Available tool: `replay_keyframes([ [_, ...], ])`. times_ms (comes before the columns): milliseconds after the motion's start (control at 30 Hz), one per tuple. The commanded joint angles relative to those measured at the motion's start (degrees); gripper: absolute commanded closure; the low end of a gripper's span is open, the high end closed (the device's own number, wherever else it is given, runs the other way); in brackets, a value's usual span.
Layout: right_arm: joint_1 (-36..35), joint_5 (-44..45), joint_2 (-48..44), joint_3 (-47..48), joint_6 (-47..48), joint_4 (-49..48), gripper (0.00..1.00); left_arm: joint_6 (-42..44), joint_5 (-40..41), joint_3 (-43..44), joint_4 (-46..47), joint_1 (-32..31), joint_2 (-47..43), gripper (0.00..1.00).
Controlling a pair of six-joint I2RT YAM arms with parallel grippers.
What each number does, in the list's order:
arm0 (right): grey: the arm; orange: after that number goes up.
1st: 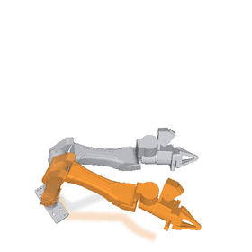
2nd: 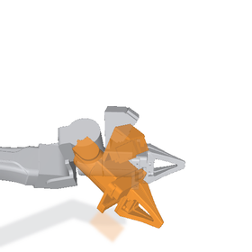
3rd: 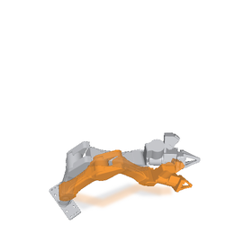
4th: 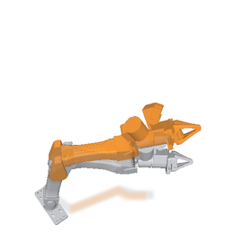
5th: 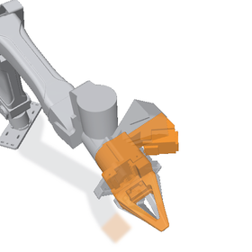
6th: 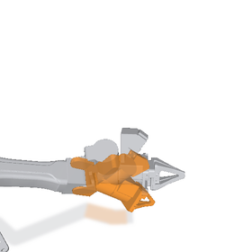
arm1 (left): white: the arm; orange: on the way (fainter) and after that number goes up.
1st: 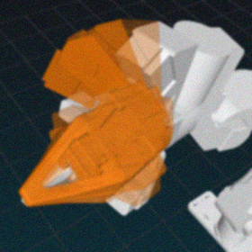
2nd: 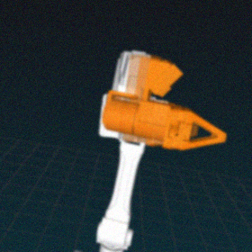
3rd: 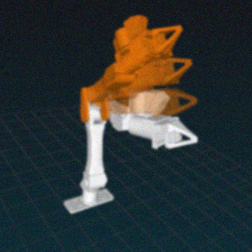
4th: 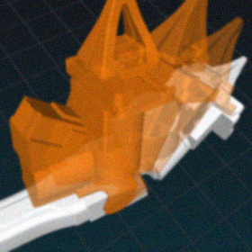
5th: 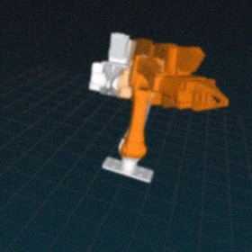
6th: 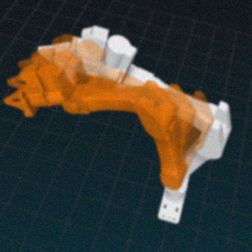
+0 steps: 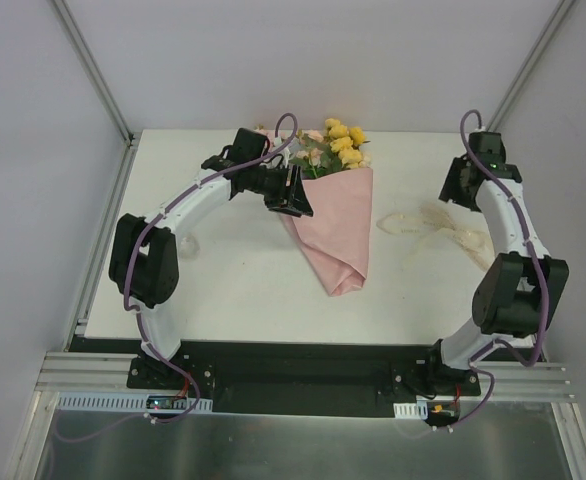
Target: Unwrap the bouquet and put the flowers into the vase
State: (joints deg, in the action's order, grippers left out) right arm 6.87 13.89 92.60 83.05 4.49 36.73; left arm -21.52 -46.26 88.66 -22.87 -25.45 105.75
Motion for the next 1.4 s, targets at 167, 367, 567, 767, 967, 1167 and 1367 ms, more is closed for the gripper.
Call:
replay_keyframes([
  [167,-13.46,-12.55,9.17,-0.52,-8.78,-5.17,0.5,0.86,-1.03,-0.24,0.99,-0.12,-3.89,0.5],
  [367,-14.43,-22.41,18.56,2.02,-17.94,-13.0,0.9,0.95,-0.94,-0.42,0.9,-0.3,-3.89,0.5],
  [567,-14.17,-22.77,22.8,3.27,-18.29,-13.44,0.87,0.69,-1.64,-0.16,0.9,-0.21,-3.8,0.5],
  [767,-10.83,-20.05,20.87,-2.18,-14.96,-12.91,0.82,0.78,-1.64,-0.24,0.99,-0.21,-4.15,0.49],
  [967,-7.05,-12.42,14.29,-11.14,-10.65,-10.46,0.78,1.3,-0.59,-0.68,0.9,-0.21,-4.07,0.49],
  [1167,-2.65,-7.04,2.62,-20.29,-6.87,-9.58,0.73,0.6,-1.73,-0.42,0.9,-0.21,-3.8,0.49],
  [1367,-13.97,-8.88,-1.81,-16.18,-4.84,-7.47,0.51,1.39,-0.24,-0.51,0.9,-0.12,-6.08,0.49],
])
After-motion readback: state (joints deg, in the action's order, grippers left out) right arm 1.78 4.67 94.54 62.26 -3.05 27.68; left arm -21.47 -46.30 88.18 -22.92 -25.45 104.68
